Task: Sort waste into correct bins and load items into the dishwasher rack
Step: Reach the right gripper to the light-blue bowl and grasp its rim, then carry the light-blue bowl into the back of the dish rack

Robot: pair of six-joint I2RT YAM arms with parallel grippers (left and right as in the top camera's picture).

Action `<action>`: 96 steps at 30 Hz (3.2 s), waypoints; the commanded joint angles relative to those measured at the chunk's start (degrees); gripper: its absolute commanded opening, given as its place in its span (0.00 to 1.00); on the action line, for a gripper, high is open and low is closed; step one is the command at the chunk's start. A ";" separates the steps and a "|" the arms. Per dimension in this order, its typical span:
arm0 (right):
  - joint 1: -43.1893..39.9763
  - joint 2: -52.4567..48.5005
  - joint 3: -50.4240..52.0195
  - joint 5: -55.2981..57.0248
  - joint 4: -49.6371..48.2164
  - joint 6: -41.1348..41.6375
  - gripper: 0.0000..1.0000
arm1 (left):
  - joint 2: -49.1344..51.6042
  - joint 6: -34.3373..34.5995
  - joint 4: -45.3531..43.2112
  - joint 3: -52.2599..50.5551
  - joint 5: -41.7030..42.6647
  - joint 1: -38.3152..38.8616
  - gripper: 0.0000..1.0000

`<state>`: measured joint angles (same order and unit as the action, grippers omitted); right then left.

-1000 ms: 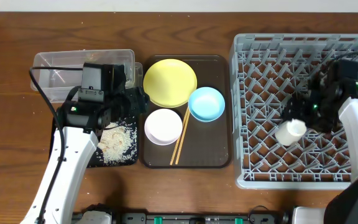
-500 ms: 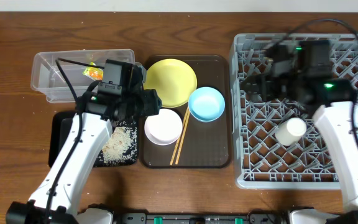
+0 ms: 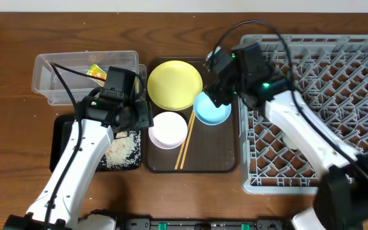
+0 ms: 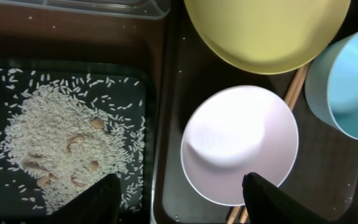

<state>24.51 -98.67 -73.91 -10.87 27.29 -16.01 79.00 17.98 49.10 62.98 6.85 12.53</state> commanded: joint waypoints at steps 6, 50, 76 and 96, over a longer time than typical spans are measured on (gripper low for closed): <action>0.70 -8.61 -0.61 3.30 -0.02 -6.38 0.82 | -0.59 0.33 0.13 0.37 -1.77 -0.02 0.66; 0.00 -7.15 -5.44 18.73 5.88 -1.75 0.01 | -0.57 0.31 0.11 0.37 -1.75 -0.02 0.67; -10.97 -5.27 -8.57 63.84 -13.81 -3.30 0.01 | -0.57 0.31 -0.31 0.35 -1.75 -0.02 0.67; -4.87 -10.97 -8.52 59.95 -3.15 7.65 0.01 | -0.57 0.31 -0.33 0.35 -1.75 -0.02 0.67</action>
<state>18.72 -109.25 -82.48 51.33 22.09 -12.91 79.00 18.02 48.69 62.98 5.80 12.53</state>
